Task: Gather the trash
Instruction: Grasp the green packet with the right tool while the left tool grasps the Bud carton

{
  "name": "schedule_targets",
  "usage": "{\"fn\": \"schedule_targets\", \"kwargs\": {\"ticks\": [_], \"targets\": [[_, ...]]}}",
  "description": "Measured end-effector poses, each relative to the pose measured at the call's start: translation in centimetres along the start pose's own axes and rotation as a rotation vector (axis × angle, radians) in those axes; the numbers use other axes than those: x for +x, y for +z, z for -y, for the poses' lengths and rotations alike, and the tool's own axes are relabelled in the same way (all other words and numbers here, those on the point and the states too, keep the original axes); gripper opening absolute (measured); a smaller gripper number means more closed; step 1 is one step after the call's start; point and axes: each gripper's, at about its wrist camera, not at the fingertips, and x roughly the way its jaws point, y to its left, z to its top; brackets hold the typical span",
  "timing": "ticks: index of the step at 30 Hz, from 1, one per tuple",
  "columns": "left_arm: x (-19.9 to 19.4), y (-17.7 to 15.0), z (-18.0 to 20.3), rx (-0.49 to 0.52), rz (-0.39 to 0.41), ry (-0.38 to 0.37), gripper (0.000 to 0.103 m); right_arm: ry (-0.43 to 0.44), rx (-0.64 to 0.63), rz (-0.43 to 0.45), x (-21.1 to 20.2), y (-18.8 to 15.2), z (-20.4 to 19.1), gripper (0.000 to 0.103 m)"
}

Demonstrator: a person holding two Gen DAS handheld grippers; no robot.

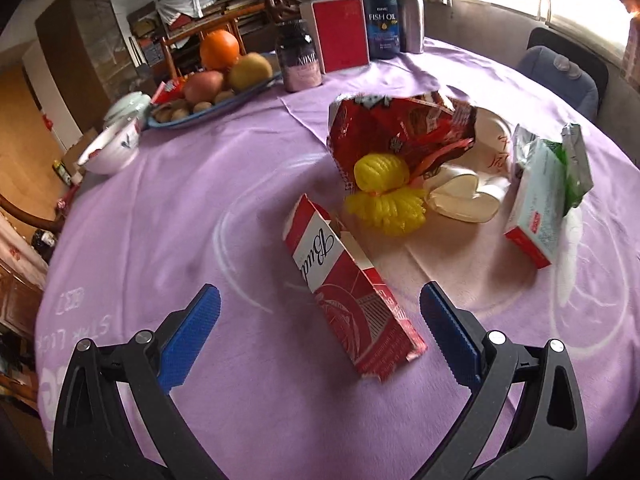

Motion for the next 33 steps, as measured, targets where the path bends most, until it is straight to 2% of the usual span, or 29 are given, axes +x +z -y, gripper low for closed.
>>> {"fn": "schedule_targets", "kwargs": {"ticks": [6,10,15,22,26,28,33], "targets": [[1.3,-0.5,-1.2,-0.032,-0.04,-0.036,0.096,0.117,-0.044,-0.075,5.9,3.7,-4.7,0.097],[2.1,-0.7,-1.3,-0.059,-0.086,-0.07,0.096,0.142,-0.083,-0.108,10.4,5.8,-8.0,0.097],[2.5,-0.9,-1.5,-0.083,-0.109,-0.101,0.098,0.156,-0.066,-0.165,16.4,7.9,-10.0,0.097],[2.5,-0.8,-1.4,-0.088,-0.095,-0.091,0.098,0.132,0.017,-0.18,21.2,9.2,-9.1,0.097],[2.5,-0.9,-1.4,-0.09,-0.091,-0.09,0.098,0.176,0.074,-0.168,21.6,9.2,-7.9,0.097],[2.5,-0.9,-1.5,-0.092,-0.087,-0.089,0.098,0.17,0.082,-0.154,21.5,9.3,-7.6,0.097],[2.5,-1.0,-1.4,-0.093,-0.084,-0.088,0.098,0.16,0.144,-0.186,22.6,9.4,-6.5,0.097]]}}
